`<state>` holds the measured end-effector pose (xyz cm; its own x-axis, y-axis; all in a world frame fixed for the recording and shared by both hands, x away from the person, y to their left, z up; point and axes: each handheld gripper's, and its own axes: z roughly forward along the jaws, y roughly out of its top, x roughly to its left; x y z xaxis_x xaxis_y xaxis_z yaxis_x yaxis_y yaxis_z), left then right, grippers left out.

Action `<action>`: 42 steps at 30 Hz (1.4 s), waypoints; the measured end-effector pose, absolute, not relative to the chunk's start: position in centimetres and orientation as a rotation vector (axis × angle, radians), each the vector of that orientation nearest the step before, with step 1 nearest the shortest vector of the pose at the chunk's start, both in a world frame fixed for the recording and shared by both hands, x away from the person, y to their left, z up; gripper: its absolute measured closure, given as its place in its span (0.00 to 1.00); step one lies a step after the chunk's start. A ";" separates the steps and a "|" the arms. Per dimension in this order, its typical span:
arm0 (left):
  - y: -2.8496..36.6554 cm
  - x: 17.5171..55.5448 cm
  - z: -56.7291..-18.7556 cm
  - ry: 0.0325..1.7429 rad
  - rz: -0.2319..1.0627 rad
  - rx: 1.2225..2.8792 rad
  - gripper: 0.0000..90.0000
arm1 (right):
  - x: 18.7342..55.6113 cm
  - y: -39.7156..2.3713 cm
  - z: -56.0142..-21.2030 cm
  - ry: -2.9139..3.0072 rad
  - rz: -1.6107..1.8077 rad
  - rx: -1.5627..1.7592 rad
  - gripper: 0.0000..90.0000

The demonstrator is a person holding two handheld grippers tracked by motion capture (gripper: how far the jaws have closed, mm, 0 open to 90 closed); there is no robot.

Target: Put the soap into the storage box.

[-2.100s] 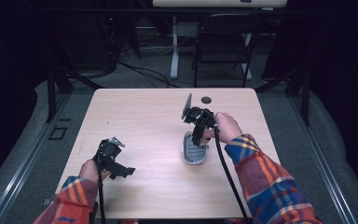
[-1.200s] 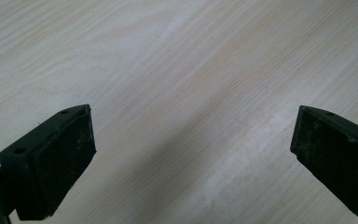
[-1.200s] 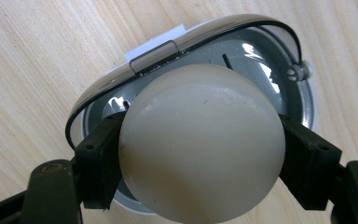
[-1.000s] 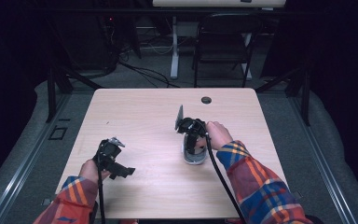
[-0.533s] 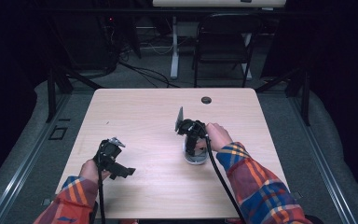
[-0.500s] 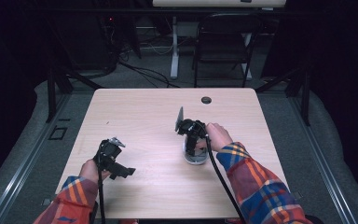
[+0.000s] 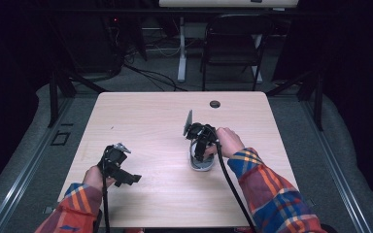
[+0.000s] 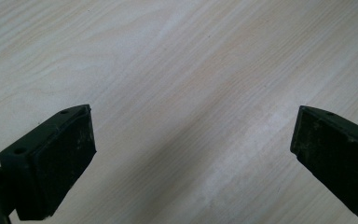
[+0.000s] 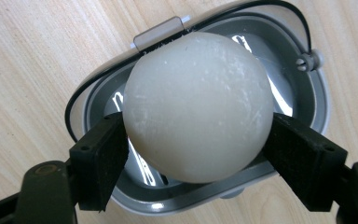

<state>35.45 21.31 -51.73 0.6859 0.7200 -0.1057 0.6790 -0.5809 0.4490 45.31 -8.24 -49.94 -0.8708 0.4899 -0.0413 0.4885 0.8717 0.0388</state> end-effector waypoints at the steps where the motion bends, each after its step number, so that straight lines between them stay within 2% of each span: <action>1: 21.3 35.5 -51.8 1.083 0.121 2.437 0.00 | 45.2 -8.4 -49.6 2.990 0.048 0.772 0.24; 12: 21.3 35.4 -51.7 1.085 0.120 2.437 0.00 | 44.3 -10.3 -47.3 2.980 0.181 0.824 0.21; 24: 21.3 35.5 -51.8 1.089 0.116 2.436 0.00 | 42.4 -14.9 -44.5 2.912 0.303 0.905 0.14; 32: 21.3 35.4 -51.7 1.093 0.113 2.420 0.00 | 41.4 -18.3 -44.7 2.869 0.314 0.964 0.06; 42: 21.2 35.4 -51.8 1.089 0.112 2.423 0.00 | 40.4 -22.6 -45.9 2.807 0.281 1.049 0.04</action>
<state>35.41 21.23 -51.76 0.6800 0.7236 -0.1182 0.6846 -0.5689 0.4557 40.39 -22.59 -45.91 -0.7492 0.6598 -0.0578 0.6352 0.7405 0.2195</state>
